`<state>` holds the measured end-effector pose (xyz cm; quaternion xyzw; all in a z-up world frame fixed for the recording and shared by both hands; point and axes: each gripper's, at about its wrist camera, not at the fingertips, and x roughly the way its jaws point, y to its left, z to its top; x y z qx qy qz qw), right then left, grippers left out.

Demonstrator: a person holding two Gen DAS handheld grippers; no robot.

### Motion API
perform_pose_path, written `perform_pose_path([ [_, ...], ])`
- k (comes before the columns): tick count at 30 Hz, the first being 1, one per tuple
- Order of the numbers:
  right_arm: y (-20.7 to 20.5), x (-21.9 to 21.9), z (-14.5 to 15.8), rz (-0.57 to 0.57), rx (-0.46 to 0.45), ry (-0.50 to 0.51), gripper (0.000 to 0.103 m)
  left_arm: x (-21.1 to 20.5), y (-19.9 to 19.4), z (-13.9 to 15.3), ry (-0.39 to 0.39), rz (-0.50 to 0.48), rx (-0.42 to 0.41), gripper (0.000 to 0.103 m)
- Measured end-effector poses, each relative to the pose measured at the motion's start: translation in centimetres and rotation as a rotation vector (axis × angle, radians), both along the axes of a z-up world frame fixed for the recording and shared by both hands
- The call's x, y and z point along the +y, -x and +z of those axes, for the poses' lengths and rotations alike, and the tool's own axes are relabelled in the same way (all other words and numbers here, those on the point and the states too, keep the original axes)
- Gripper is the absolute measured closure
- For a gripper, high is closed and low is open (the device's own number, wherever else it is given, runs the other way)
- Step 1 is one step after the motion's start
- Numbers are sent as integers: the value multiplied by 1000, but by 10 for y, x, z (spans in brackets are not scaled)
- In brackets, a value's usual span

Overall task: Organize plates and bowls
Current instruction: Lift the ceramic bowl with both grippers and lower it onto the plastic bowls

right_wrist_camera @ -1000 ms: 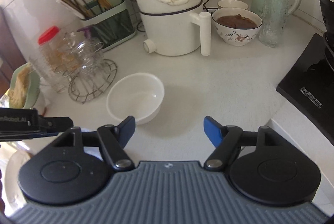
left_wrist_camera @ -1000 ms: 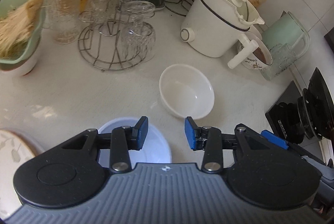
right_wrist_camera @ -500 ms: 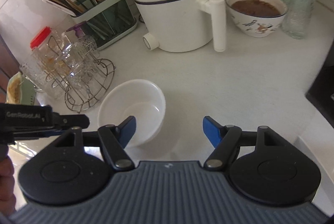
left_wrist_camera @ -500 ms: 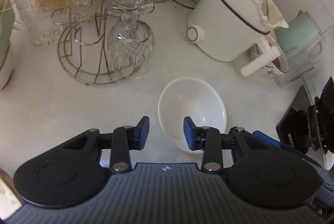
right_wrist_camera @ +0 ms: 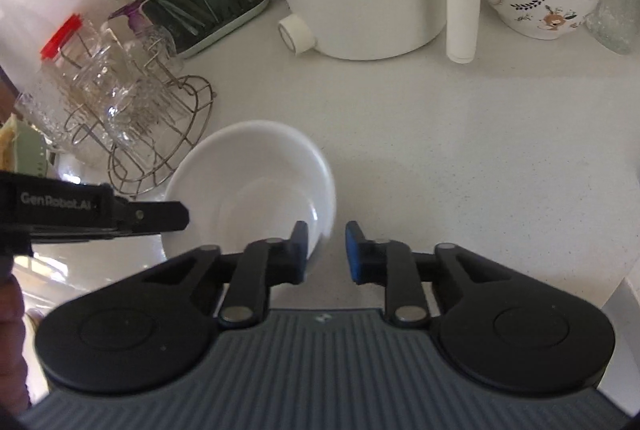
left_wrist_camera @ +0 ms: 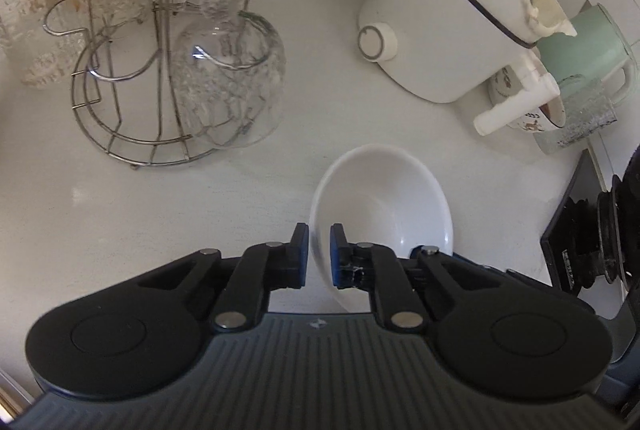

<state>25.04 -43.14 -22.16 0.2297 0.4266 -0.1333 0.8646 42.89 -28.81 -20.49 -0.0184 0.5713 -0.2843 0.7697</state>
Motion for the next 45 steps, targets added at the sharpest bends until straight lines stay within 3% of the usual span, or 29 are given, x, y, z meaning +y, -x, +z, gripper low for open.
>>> perform_pose_path([
  [9, 7, 1, 5, -2, -28, -25, 86, 0, 5, 12, 7, -29, -11, 90],
  [27, 55, 15, 53, -67, -71, -74, 85, 26, 41, 67, 75, -71, -11, 90],
  [45, 59, 52, 77, 48, -86, -32, 85, 89, 59, 83, 120, 36, -13, 90],
])
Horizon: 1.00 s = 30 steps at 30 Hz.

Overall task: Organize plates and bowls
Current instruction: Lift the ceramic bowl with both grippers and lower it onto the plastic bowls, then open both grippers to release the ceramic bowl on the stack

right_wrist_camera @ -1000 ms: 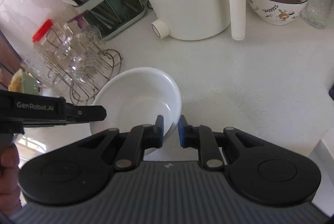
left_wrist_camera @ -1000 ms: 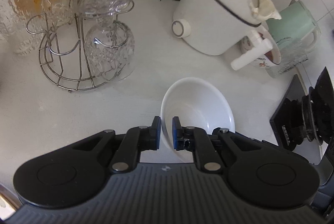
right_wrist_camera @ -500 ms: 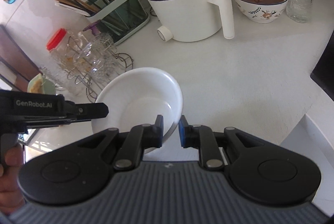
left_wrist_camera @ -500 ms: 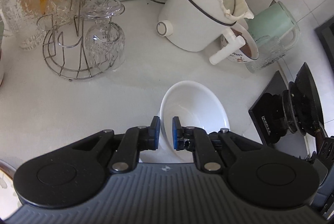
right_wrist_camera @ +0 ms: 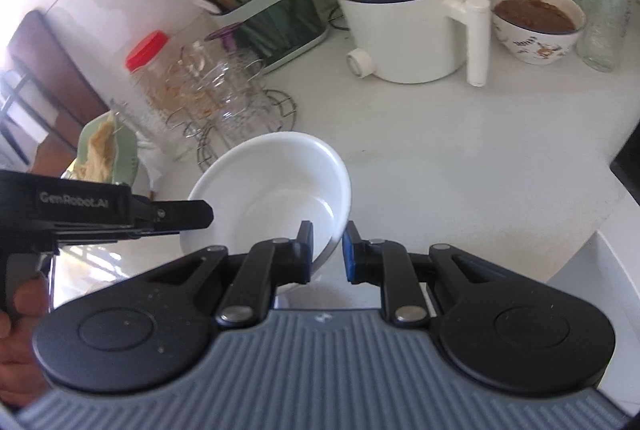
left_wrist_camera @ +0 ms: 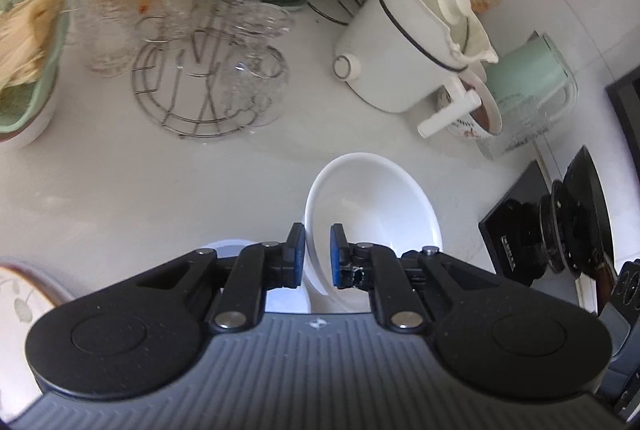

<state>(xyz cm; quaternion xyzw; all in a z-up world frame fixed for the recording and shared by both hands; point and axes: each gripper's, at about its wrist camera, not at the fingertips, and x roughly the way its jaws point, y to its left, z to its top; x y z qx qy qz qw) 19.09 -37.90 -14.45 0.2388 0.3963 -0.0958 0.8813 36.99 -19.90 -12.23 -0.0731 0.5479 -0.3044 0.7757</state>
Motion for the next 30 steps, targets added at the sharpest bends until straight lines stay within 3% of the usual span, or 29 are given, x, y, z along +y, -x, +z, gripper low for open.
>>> perform_pose_path([
  [12, -20, 30, 6, 136, 22, -23, 85, 50, 10, -8, -48, 116, 37, 90],
  [19, -26, 53, -11, 228, 91, -35, 84, 74, 26, -27, -91, 179, 90, 89],
  [26, -29, 74, -13, 305, 94, 55, 83, 78, 36, -33, -145, 207, 119, 88],
  [30, -34, 71, -19, 328, 113, 31, 83, 79, 41, -35, -150, 220, 119, 88],
])
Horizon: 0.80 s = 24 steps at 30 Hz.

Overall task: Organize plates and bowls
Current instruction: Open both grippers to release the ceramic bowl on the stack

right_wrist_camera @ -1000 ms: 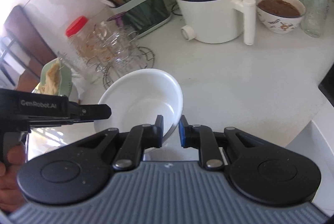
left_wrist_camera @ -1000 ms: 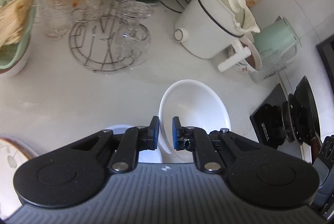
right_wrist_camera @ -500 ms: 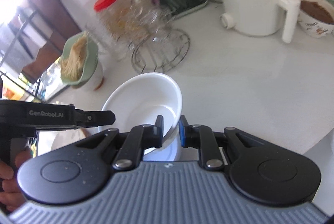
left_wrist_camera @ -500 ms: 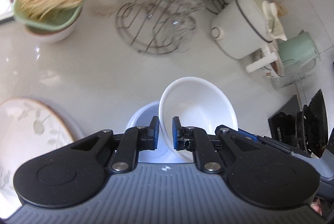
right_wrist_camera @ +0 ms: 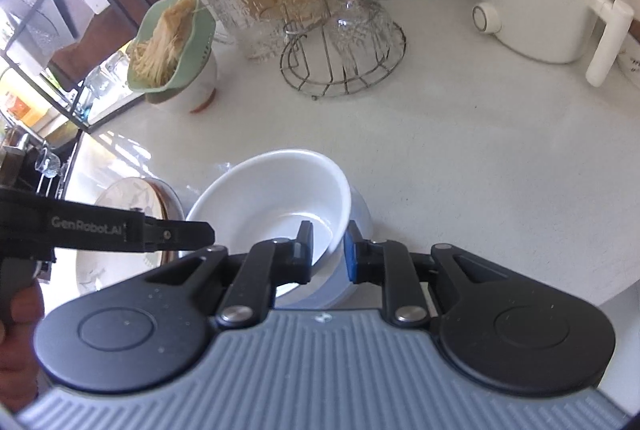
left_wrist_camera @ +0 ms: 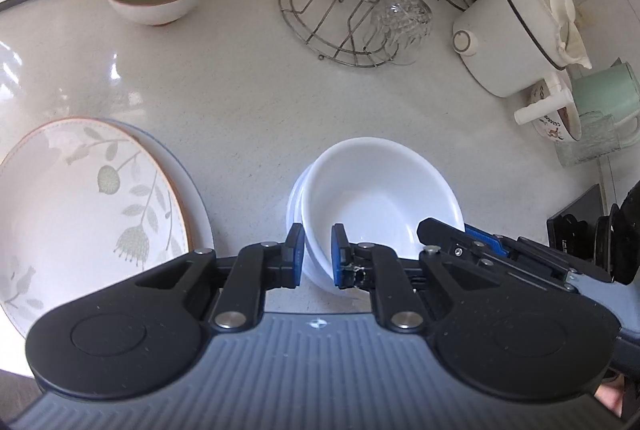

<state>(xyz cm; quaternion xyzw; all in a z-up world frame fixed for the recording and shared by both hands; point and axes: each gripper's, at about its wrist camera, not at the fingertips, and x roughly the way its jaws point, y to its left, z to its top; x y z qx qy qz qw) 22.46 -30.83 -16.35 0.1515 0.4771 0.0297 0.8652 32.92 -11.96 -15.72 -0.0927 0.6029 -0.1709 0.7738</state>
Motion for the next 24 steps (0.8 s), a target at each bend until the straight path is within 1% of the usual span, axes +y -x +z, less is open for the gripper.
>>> perform_pose_path([
  [1, -1, -1, -1, 4, 4, -9, 81, 0, 1, -1, -3, 7, 2, 88],
  [2, -1, -2, -1, 8, 3, -15, 73, 1, 2, -2, -6, 18, 5, 88],
  [3, -1, -3, -1, 13, 1, -18, 61, 2, 2, -3, -4, 30, 8, 88],
  [5, 0, -3, -1, 20, -11, -27, 55, 5, 5, -4, 4, 55, 14, 85],
  [6, -1, -3, 0, 28, -19, -36, 56, 6, 6, -4, 6, 62, 13, 83],
  [8, -3, -2, 3, 45, -34, -40, 56, 7, 7, -6, 13, 79, 9, 73],
  [9, -3, -2, 4, 48, -47, -34, 56, 6, 8, -7, 19, 85, 10, 71],
  [11, -4, -3, 4, 50, -64, -13, 56, 6, 10, -10, 17, 100, 7, 63],
  [16, -10, -17, -5, 32, -48, -14, 56, 3, 13, -19, 33, 152, -15, 61],
  [18, -14, -23, -13, 28, -22, -48, 56, 1, 14, -24, 25, 162, -5, 61],
  [20, -18, -29, -22, 26, 3, -86, 56, 0, 15, -29, 39, 175, -1, 61],
  [24, -22, -32, -35, 35, 42, -115, 56, -3, 18, -36, 32, 204, -13, 62],
])
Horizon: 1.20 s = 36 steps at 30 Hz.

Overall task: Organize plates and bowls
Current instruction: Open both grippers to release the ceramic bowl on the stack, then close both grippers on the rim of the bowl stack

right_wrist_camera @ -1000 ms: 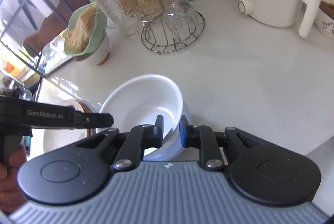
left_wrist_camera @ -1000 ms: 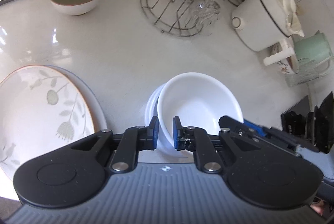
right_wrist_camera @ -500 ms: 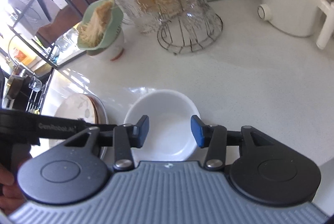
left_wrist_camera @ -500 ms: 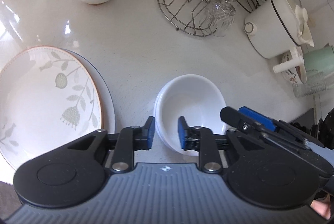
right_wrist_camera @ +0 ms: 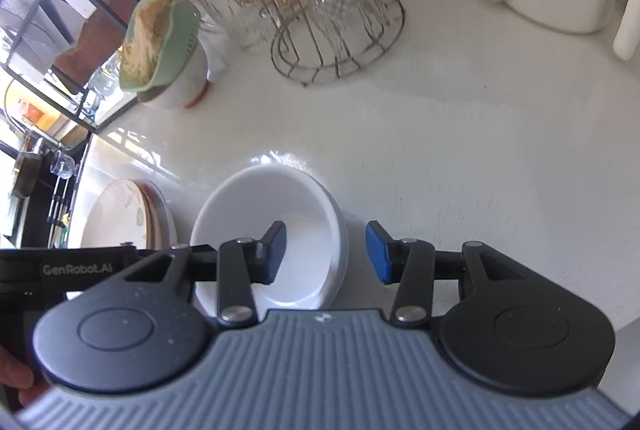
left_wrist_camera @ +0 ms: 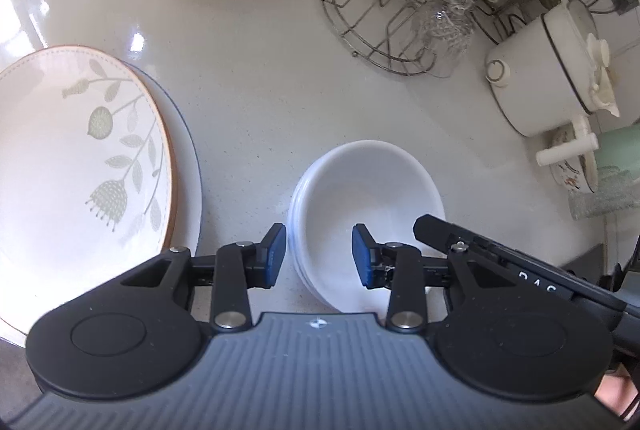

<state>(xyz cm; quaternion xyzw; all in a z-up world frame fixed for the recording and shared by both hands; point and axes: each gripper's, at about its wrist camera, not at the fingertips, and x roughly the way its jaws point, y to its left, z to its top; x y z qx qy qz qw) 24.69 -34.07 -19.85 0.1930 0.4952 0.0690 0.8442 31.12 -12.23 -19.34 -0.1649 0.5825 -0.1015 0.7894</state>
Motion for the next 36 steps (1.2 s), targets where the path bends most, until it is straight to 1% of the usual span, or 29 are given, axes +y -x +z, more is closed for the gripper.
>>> perform_pose_path([
  [2, -2, -1, -6, 8, 16, -20, 56, -1, 2, -5, -6, 13, 7, 62],
  [5, -6, 1, -12, 34, 64, -27, 58, -6, 2, -12, -13, 15, 15, 62],
  [6, -6, 1, -11, 42, 61, -35, 58, -8, 2, -15, -20, 12, 15, 62],
  [8, -7, 4, -13, 54, 60, -24, 58, -13, 2, -18, -63, -8, -3, 62],
  [9, -8, 6, -13, 60, 60, -4, 58, -14, 2, -20, -70, -18, -7, 63],
  [11, -9, 11, -11, 74, 22, 39, 58, -15, 1, -25, -73, -25, 2, 64],
  [12, -10, 13, -11, 71, 16, 44, 59, -15, 2, -25, -74, -27, -1, 64],
  [14, -12, 13, -14, 60, 28, 30, 64, -16, 3, -26, -79, -37, -12, 65],
  [16, -13, 14, -16, 64, 26, 32, 65, -16, 3, -28, -73, -32, -11, 68],
  [17, -13, 14, -17, 72, 27, 38, 67, -16, 3, -29, -66, -26, -10, 70],
  [20, -16, 13, -23, 70, 52, 43, 80, -15, 4, -28, -57, -17, -14, 72],
  [21, -16, 12, -25, 68, 60, 40, 82, -15, 4, -28, -52, -14, -15, 72],
  [26, -15, 9, -26, 78, 62, 21, 86, -8, 5, -22, -22, 16, -7, 73],
  [32, -15, 10, -14, 95, 50, -1, 85, -2, 5, -2, -34, 27, -23, 73],
  [36, -14, 12, -1, 94, 37, -13, 85, 2, 3, 14, -33, 32, -37, 73],
])
